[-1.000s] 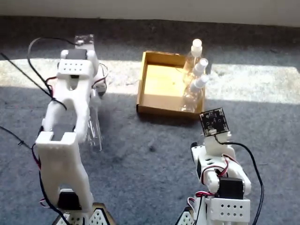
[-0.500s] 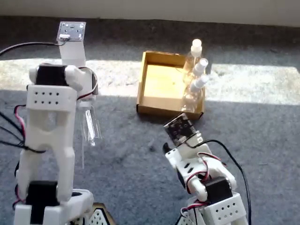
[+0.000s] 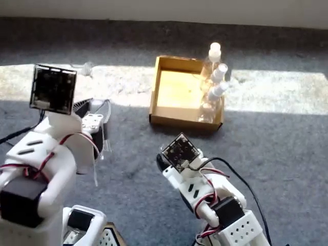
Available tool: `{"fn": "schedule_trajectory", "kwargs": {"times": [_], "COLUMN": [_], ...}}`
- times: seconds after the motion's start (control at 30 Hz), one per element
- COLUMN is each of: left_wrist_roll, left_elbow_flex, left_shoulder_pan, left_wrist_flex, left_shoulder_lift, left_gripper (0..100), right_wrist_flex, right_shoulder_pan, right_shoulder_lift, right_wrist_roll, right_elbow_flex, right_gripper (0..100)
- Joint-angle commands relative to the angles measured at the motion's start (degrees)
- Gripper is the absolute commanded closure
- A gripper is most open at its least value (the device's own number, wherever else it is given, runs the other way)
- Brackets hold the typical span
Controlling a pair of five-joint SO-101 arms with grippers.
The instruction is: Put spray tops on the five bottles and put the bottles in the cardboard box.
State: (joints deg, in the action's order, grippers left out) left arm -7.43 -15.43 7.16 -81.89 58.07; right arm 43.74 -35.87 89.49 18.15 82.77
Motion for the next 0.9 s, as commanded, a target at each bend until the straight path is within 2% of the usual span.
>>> {"fn": "schedule_trajectory", "kwargs": {"times": [0.0, 0.13, 0.3, 0.5, 0.73, 0.87], "left_wrist_roll": [-5.9, -6.4, -9.1, -12.5, -13.3, -13.3], "left_elbow_flex": [-2.4, -7.7, -10.9, -17.4, -25.3, -26.0], "left_shoulder_pan": [5.5, 11.7, 15.8, 16.6, 16.3, 16.7], "left_wrist_flex": [10.3, 20.6, 30.2, 37.5, 51.4, 52.2], "left_shoulder_lift": [5.2, 6.4, 6.4, 6.4, 5.9, 5.9], "left_gripper": [100, 100, 100, 100, 100, 100], "right_wrist_flex": [-3.9, -3.9, -4.3, -4.3, -4.3, -6.0], "right_shoulder_pan": [-0.5, -0.3, -0.5, -0.5, -0.5, -0.5], "right_shoulder_lift": [7.1, 16.3, 15.3, 16.0, 16.0, 16.0], "right_wrist_roll": [-0.7, -0.8, -4.6, -5.2, -5.2, -5.2], "right_elbow_flex": [4.5, 10.8, 14.1, 14.0, 14.0, 14.1], "right_gripper": [99.5, 99.5, 99.5, 99.5, 99.5, 99.5]}}
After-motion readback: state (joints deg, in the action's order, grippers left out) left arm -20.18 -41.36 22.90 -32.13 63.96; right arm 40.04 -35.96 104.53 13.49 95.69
